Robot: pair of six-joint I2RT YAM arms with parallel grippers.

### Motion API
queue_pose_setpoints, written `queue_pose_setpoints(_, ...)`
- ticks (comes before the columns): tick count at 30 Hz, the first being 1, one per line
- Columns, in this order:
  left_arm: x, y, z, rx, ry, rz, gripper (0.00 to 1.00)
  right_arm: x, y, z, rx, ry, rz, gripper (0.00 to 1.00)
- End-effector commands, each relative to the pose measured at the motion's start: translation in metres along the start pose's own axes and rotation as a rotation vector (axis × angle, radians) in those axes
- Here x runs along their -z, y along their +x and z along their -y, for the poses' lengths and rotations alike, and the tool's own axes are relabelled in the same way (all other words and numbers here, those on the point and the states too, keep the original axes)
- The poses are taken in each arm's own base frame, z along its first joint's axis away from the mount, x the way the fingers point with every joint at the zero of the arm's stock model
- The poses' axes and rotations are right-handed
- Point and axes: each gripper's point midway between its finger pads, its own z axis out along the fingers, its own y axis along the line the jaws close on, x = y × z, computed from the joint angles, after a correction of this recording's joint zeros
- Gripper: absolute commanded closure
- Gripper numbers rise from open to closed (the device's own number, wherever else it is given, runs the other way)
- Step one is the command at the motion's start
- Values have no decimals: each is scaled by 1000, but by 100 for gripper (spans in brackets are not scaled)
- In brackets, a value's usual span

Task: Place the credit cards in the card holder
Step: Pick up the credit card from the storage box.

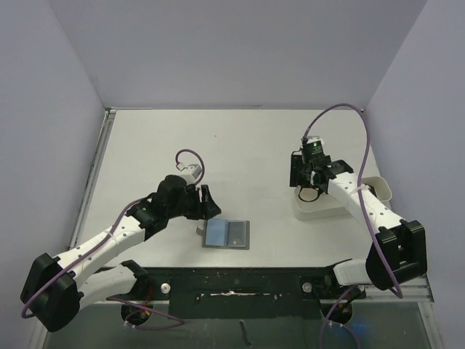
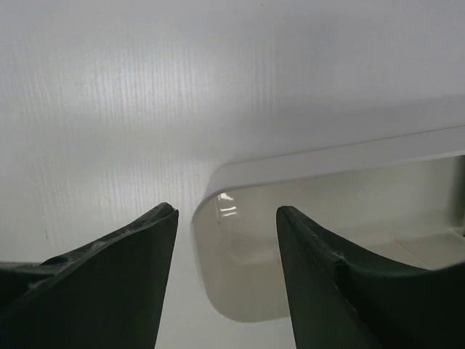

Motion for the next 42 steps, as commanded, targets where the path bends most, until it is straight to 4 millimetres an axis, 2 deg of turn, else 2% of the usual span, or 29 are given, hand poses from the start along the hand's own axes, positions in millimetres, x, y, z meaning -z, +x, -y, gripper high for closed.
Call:
queue_pose_setpoints(1, 17, -19, 17, -71, 60, 16, 45, 33, -34, 48, 74, 196, 94, 42)
queue_pose_setpoints(5, 23, -17, 17, -116, 95, -10, 45, 43, -35, 97, 82, 346, 85, 42)
queue_pose_setpoints(9, 27, -16, 0, -153, 40, -21, 45, 53, -27, 148, 53, 475, 44, 42)
queue_pose_setpoints(14, 33, -20, 11, -180, 95, -6, 45, 57, -14, 191, 13, 558, 24, 40)
queue_pose_setpoints(19, 34, -14, 17, -200, 105, -20, 45, 47, -6, 200, 2, 573, 6, 33)
queue_pose_setpoints(27, 37, -10, 20, -219, 109, -21, 45, 18, 3, 214, 21, 602, -32, 30)
queue_pose_setpoints(32, 39, -14, 19, -218, 100, -2, 45, 0, 3, 218, 40, 591, -34, 20)
queue_pose_setpoints(35, 40, -14, 18, -215, 95, 1, 45, -11, 11, 219, 41, 579, -58, 18)
queue_pose_setpoints(37, 40, -15, 17, -214, 94, 3, 45, -18, 15, 217, 43, 564, -64, 11)
queue_pose_setpoints(42, 40, -16, 16, -212, 92, 7, 45, -30, 27, 222, 50, 590, -104, 4)
